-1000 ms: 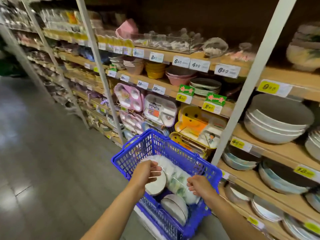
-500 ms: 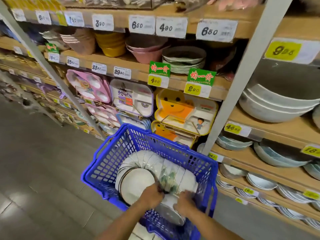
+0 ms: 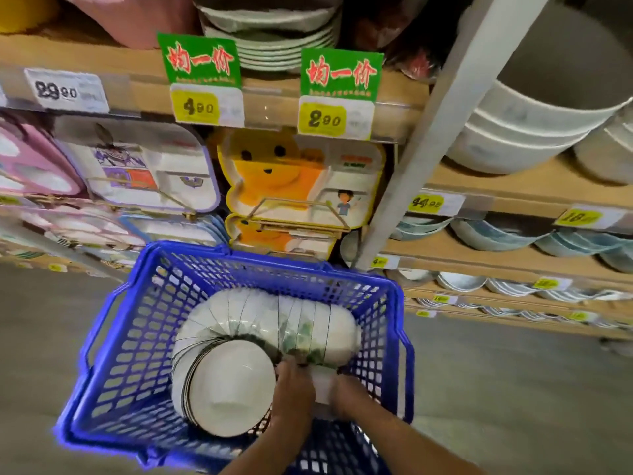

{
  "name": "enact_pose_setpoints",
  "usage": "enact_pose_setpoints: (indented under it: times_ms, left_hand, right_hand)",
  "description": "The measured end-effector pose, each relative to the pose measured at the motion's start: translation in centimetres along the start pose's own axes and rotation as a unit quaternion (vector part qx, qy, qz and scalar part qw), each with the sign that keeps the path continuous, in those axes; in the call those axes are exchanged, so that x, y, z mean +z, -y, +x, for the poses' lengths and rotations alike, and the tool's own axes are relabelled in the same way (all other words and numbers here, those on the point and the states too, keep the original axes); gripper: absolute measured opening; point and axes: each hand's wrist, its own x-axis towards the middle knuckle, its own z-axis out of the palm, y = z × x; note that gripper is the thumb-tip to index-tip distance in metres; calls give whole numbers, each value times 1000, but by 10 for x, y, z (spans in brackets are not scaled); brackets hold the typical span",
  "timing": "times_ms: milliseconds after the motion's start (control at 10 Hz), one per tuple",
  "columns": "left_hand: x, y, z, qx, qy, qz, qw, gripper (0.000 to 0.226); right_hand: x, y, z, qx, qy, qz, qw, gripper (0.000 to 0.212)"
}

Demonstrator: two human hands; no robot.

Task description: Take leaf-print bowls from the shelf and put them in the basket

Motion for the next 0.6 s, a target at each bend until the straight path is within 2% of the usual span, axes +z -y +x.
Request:
enact_pose_setpoints:
  times_ms: [100, 200, 300, 400, 500, 600]
  left_hand:
    - [1, 7, 10, 85, -4, -1, 996, 39]
    - [-2, 12, 13, 72, 16, -17, 997, 43]
    - [-10, 11, 7, 60, -14, -56, 997, 41]
    - [-31, 17, -6, 53, -49, -89, 993, 42]
    - [-49, 29, -14, 88, -60, -89, 990, 50]
    - [-84, 47, -25, 82, -34, -153, 984, 46]
  right_hand:
    - [-1, 3, -3, 27, 10, -10, 1000, 34]
    - [-4, 5, -4, 47, 33, -27, 998, 36]
    - [-13, 11, -13, 64, 73, -56, 994, 45]
    - [-27, 17, -30, 23, 31, -28, 999, 42]
    - [-52, 17, -53, -51, -28, 18, 998, 46]
    - [-82, 20, -77, -106, -73, 83, 988, 45]
